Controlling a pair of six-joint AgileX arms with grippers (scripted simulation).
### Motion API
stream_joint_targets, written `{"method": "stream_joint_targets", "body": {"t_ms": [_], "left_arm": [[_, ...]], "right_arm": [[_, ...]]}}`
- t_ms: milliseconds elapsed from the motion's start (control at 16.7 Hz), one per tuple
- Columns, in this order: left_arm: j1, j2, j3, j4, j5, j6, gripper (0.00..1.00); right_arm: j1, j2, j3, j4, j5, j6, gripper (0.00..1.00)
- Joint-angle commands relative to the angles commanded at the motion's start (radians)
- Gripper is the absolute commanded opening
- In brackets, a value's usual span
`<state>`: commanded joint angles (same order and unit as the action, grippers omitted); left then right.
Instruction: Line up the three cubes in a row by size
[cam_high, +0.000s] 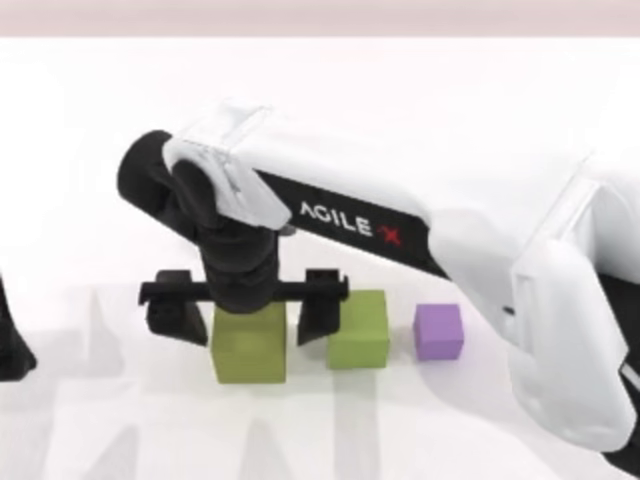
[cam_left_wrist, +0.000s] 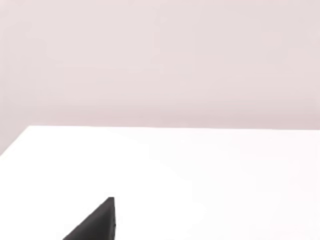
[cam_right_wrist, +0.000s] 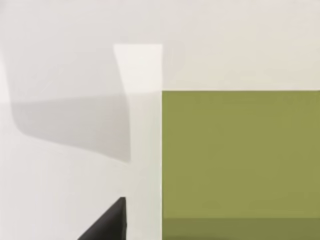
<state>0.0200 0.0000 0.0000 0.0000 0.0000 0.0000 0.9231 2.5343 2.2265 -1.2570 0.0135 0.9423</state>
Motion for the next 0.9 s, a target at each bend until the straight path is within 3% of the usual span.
{"method": "stream_joint_targets", "body": {"t_ms": [420, 900], "left_arm": [[0.000, 0.000, 0.000, 0.000, 0.000, 0.000, 1.00], [0.000, 0.000, 0.000, 0.000, 0.000, 0.000, 1.00]], "right_arm": [[-0.001, 0.005, 0.017, -0.016, 0.000, 0.001, 1.00], [0.007, 0.048, 0.344, -0.296, 0.000, 0.002, 1.00]]}}
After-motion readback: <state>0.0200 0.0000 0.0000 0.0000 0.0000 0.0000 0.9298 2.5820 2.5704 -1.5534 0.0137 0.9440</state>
